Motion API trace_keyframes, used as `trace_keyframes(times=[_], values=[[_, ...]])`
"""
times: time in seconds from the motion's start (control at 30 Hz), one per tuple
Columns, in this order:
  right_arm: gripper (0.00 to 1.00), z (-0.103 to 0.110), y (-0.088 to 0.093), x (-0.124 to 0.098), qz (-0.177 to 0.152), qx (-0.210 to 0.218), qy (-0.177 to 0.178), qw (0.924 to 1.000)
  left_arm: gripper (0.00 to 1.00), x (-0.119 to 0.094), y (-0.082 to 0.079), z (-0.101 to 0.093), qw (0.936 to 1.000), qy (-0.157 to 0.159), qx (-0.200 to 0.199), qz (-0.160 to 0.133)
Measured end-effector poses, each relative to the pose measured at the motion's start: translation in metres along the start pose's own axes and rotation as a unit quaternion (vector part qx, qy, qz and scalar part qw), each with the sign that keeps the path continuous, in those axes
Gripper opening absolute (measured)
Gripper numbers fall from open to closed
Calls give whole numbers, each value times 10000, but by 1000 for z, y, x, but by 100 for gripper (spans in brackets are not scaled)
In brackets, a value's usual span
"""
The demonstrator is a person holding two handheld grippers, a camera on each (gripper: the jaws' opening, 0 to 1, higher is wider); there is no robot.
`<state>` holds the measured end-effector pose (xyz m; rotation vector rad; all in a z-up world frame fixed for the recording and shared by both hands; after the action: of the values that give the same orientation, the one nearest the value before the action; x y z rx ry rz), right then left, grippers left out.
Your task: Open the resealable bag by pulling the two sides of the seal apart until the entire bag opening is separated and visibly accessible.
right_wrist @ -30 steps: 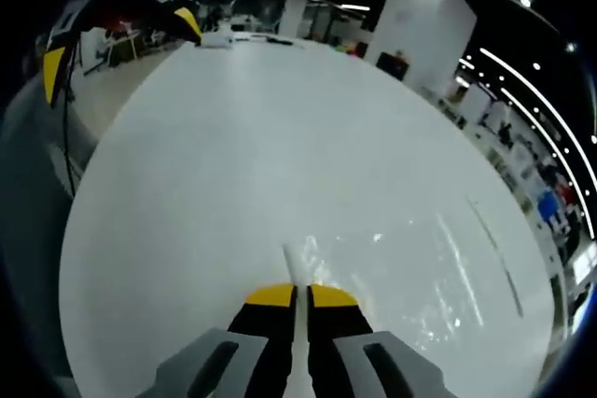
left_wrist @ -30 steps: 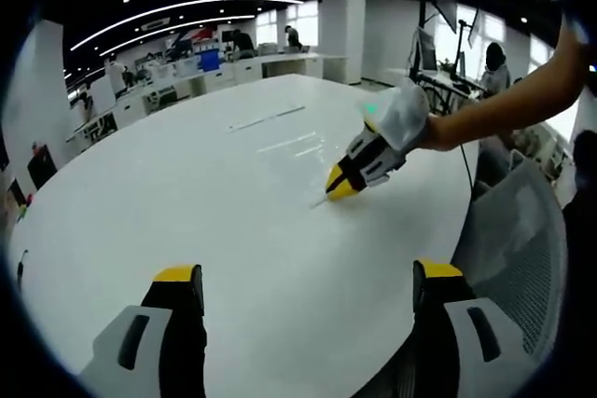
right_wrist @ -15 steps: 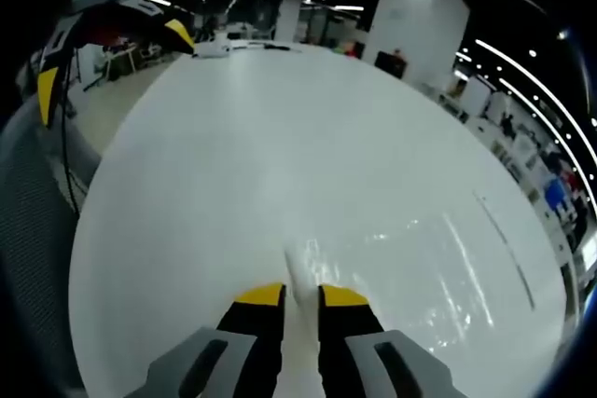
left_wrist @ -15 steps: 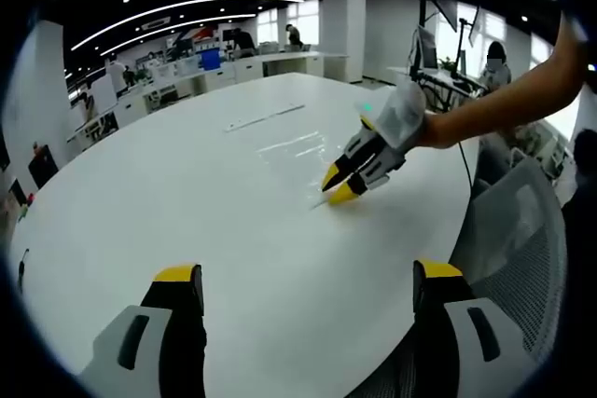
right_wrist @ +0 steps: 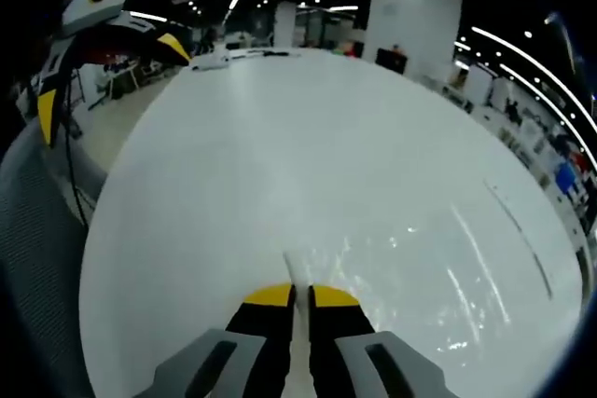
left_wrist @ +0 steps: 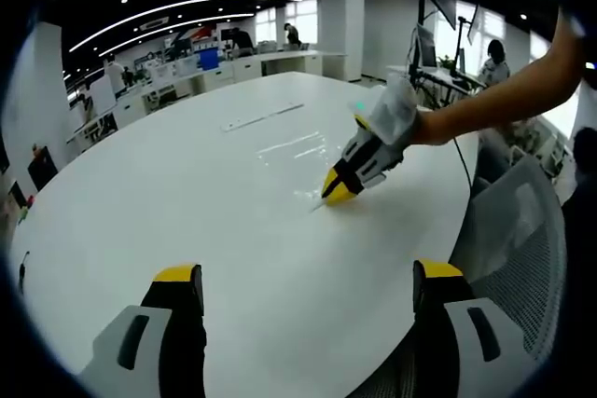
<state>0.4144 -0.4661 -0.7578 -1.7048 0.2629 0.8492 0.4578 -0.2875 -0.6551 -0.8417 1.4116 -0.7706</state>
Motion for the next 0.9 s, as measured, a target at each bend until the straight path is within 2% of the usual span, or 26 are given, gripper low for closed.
trace_keyframes(times=[0.27, 0.6, 0.9], values=[[1, 4, -1, -2, 104, -258, -70, 9996, 90, 3, 1, -1, 10000, -1, 22, 61], [1, 9, -5, -13, 44, -316, -118, 9994, 89, 5, 0, -8, 9995, 71, 270, 142], [1, 22, -8, -25, 69, -386, -251, 9989, 85, 6, 1, -16, 9989, 176, 399, 187]])
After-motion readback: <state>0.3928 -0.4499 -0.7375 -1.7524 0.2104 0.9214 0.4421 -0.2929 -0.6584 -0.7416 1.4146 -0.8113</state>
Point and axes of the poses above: the point that each gripper's makers call its tool centre point, and the gripper's own axes: x roughly forward along the fingers, z roughly to its left, y roughly out of its underside, the point moved 3 cm from there along -x, roughly backward along the fingers, and after that the axes turned 7 degrees about -z, right-handed, at the moved point
